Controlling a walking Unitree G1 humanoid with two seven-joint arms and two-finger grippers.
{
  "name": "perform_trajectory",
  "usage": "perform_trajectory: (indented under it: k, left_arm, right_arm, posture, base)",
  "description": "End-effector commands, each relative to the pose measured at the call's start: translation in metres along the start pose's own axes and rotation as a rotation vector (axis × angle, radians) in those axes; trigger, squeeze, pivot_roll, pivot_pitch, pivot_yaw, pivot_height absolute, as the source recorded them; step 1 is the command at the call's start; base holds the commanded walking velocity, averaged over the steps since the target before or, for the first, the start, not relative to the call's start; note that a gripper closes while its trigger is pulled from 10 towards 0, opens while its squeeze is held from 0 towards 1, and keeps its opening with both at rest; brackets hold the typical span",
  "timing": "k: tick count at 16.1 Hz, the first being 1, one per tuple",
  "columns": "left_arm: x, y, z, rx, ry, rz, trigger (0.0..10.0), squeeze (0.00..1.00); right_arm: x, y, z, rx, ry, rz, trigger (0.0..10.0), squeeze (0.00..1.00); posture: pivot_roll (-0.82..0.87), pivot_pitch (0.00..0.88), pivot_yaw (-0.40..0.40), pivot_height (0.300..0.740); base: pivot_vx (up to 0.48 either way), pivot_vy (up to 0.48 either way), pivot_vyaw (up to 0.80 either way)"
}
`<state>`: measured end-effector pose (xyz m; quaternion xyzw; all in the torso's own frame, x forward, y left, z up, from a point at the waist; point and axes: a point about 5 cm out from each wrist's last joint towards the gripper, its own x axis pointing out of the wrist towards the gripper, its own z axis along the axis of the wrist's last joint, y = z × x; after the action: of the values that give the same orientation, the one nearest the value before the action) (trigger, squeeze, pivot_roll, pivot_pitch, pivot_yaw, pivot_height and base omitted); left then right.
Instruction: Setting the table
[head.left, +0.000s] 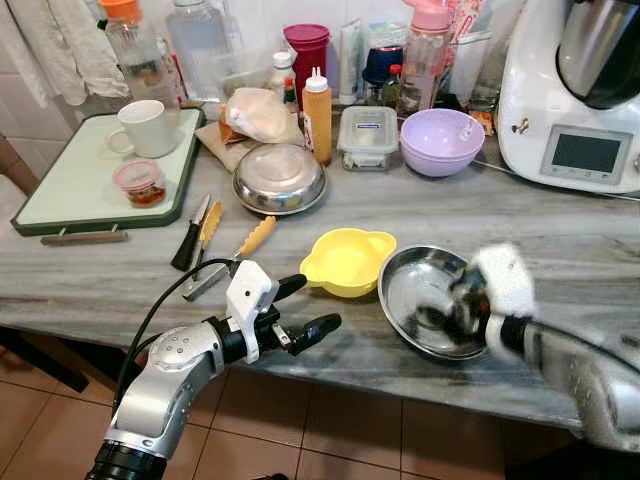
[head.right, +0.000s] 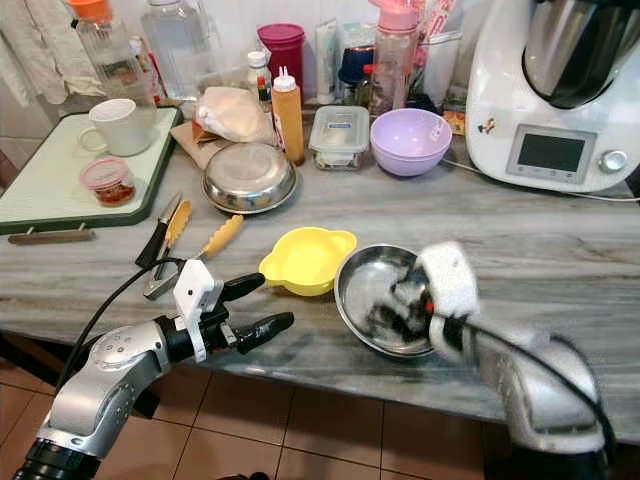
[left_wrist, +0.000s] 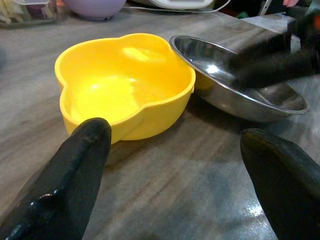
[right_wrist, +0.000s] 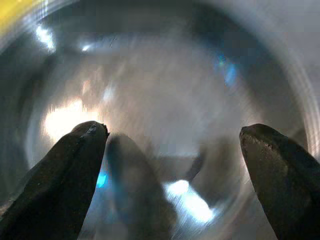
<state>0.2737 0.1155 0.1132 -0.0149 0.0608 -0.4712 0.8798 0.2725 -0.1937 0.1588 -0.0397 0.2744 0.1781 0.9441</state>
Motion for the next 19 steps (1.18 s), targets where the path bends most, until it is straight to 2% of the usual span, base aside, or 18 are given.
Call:
perform_trajectory:
  k: [1,4,5,7,9,11,19]
  left_arm:
    - [-0.001,0.0,0.002,0.013,0.009,0.0,10.0,0.0]
    - [-0.001,0.0,0.002,0.016,0.009,0.001,10.0,0.0]
    - [0.0,0.0,0.002,0.016,0.008,0.001,10.0,0.0]
    - [0.0,0.0,0.002,0.014,0.005,0.003,10.0,0.0]
    - [0.0,0.0,0.003,0.019,0.001,0.01,10.0,0.0]
    - [0.0,0.002,0.002,0.021,-0.002,0.029,10.0,0.0]
    - [-0.001,0.008,0.004,0.032,-0.008,0.068,10.0,0.0]
  right_arm:
    - [-0.003,-0.002,0.008,-0.008,-0.042,-0.017,10.0,1.0]
    - [-0.005,-0.003,0.023,-0.012,-0.118,-0.025,10.0,1.0]
    - [-0.004,-0.003,0.022,-0.019,-0.104,-0.024,10.0,1.0]
    - [-0.002,-0.005,0.014,-0.011,-0.066,-0.033,10.0,1.0]
    - [0.002,-0.001,-0.004,-0.015,0.0,-0.016,10.0,1.0]
    - [0.003,0.003,-0.01,-0.017,0.017,-0.004,10.0,1.0]
    - [0.002,0.009,-0.016,0.009,0.062,0.046,10.0,1.0]
  posture:
    - [-0.09,0.081,0.068,0.74]
    - [-0.09,0.078,0.071,0.74]
    - [-0.09,0.078,0.071,0.74]
    - [-0.09,0.075,0.069,0.74]
    - [-0.09,0.075,0.069,0.74]
    - [-0.09,0.078,0.069,0.74]
    - [-0.09,0.079,0.072,0.74]
  base:
    - [0.0,0.0,0.0]
    - [0.0,0.0,0.0]
    - [0.0,0.0,0.0]
    - [0.0,0.0,0.0]
    - [0.0,0.0,0.0]
    - [0.0,0.0,0.0]
    - [0.0,0.0,0.0]
